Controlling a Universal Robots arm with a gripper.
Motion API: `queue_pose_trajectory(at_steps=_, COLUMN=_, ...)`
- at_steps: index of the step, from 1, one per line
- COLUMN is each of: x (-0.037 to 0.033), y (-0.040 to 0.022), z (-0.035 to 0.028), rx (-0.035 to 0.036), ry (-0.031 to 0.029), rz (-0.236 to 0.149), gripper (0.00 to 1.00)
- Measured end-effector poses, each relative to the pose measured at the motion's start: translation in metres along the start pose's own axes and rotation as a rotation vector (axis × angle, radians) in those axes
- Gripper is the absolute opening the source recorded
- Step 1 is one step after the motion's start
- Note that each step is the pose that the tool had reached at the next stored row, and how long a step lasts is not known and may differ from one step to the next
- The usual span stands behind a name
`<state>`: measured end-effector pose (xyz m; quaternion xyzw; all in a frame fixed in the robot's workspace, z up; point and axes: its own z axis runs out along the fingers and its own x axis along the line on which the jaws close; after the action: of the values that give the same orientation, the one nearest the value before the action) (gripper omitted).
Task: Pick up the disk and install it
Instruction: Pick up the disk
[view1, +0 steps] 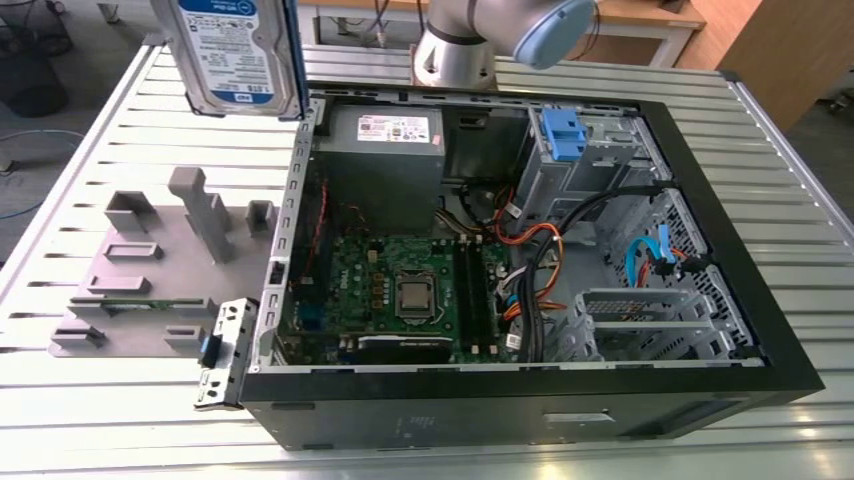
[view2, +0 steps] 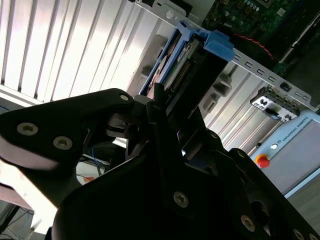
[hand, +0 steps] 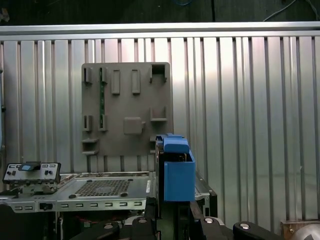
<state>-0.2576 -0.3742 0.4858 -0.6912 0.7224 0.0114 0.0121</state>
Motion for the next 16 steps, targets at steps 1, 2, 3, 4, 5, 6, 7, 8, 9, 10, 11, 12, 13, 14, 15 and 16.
queue_pose_trajectory(at_steps=1, x=-0.0001, y=-0.0030, z=0.0001, rx=0.0001, ry=-0.0001, rz=0.000, gripper=0.35)
queue_pose_trajectory(at_steps=2, x=-0.0003, y=-0.0064, z=0.0001, rx=0.0001, ry=-0.0001, rz=0.000, gripper=0.35)
queue_pose_trajectory(at_steps=3, x=-0.0004, y=-0.0093, z=0.0000, rx=0.0000, ry=0.0000, rz=0.000, gripper=0.35)
queue_pose_trajectory(at_steps=4, x=-0.0005, y=-0.0121, z=0.0001, rx=0.0000, ry=0.0000, rz=0.000, gripper=0.35)
queue_pose_trajectory(at_steps=5, x=-0.0007, y=-0.0148, z=0.0001, rx=0.0000, ry=0.0000, rz=0.000, gripper=0.35)
queue_pose_trajectory(at_steps=6, x=-0.0008, y=-0.0175, z=0.0001, rx=0.0000, ry=0.0001, rz=0.000, gripper=0.35)
queue_pose_trajectory(at_steps=7, x=-0.0009, y=-0.0201, z=0.0002, rx=0.0000, ry=0.0000, rz=0.000, gripper=0.35)
queue_pose_trajectory(at_steps=8, x=-0.0010, y=-0.0229, z=0.0002, rx=0.0000, ry=0.0000, rz=0.000, gripper=0.35)
queue_pose_trajectory(at_steps=9, x=-0.0011, y=-0.0258, z=0.0002, rx=0.0001, ry=-0.0001, rz=0.000, gripper=0.35)
queue_pose_trajectory(at_steps=10, x=-0.0013, y=-0.0285, z=0.0002, rx=0.0001, ry=0.0000, rz=0.000, gripper=0.35)
queue_pose_trajectory(at_steps=11, x=-0.0014, y=-0.0314, z=0.0003, rx=0.0001, ry=-0.0001, rz=0.000, gripper=0.35)
queue_pose_trajectory(at_steps=12, x=-0.0015, y=-0.0345, z=0.0003, rx=0.0001, ry=0.0000, rz=0.000, gripper=0.35)
queue_pose_trajectory(at_steps=13, x=-0.0017, y=-0.0375, z=0.0003, rx=0.0000, ry=0.0000, rz=0.000, gripper=0.35)
queue_pose_trajectory(at_steps=14, x=-0.0018, y=-0.0405, z=0.0002, rx=0.0000, ry=0.0001, rz=0.000, gripper=0.35)
queue_pose_trajectory(at_steps=15, x=-0.0019, y=-0.0435, z=0.0003, rx=0.0000, ry=0.0000, rz=0.000, gripper=0.35)
queue_pose_trajectory(at_steps=16, x=-0.0021, y=-0.0464, z=0.0003, rx=0.0000, ry=0.0000, rz=0.000, gripper=0.35)
